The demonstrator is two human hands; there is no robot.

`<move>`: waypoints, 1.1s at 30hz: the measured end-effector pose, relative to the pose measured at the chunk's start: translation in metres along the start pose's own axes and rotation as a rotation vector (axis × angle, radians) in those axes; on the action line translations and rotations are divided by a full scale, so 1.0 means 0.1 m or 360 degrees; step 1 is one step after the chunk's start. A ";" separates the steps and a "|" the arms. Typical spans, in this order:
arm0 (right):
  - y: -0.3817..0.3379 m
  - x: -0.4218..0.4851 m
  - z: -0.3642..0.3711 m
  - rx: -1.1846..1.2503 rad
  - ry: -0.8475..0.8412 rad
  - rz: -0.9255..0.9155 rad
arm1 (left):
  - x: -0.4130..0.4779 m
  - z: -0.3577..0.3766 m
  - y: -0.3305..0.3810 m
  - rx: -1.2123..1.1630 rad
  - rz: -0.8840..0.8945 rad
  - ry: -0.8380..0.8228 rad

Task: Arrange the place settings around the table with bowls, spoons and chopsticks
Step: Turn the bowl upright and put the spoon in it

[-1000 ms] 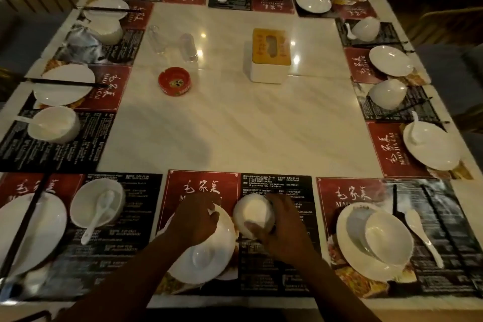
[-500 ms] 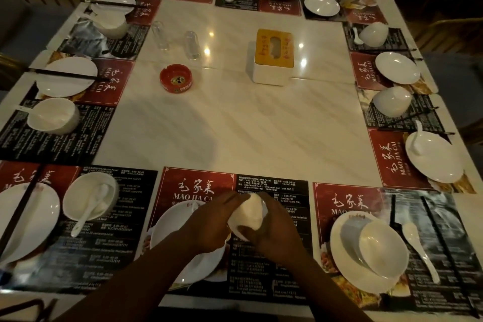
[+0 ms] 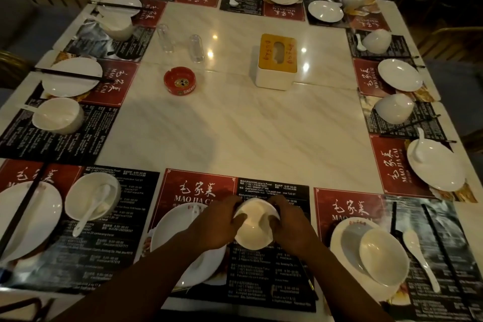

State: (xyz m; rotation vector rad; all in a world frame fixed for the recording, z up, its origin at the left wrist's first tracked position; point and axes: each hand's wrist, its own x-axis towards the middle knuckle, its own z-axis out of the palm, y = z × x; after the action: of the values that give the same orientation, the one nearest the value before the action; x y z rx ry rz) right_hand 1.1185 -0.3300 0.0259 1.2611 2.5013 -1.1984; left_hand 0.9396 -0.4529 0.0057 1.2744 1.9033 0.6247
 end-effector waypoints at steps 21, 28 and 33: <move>0.02 0.15 0.16 -0.0438 0.0260 0.0193 | -0.60 -0.41 -0.61 0.0395 -0.0583 0.0177; -0.72 -0.08 0.41 -0.0629 0.0441 -0.0554 | -0.67 -0.21 -0.62 0.0497 -0.0755 0.0063; -0.93 0.03 1.03 -0.0761 -0.0072 -0.0842 | -0.71 -0.28 -0.64 0.0495 -0.0681 -0.0045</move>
State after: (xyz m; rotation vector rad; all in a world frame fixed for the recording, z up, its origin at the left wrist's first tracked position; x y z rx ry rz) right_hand 1.0248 -0.4305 0.0100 0.4707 2.9292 -0.5991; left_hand 0.8976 -0.5428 -0.0027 0.9964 2.2180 0.0906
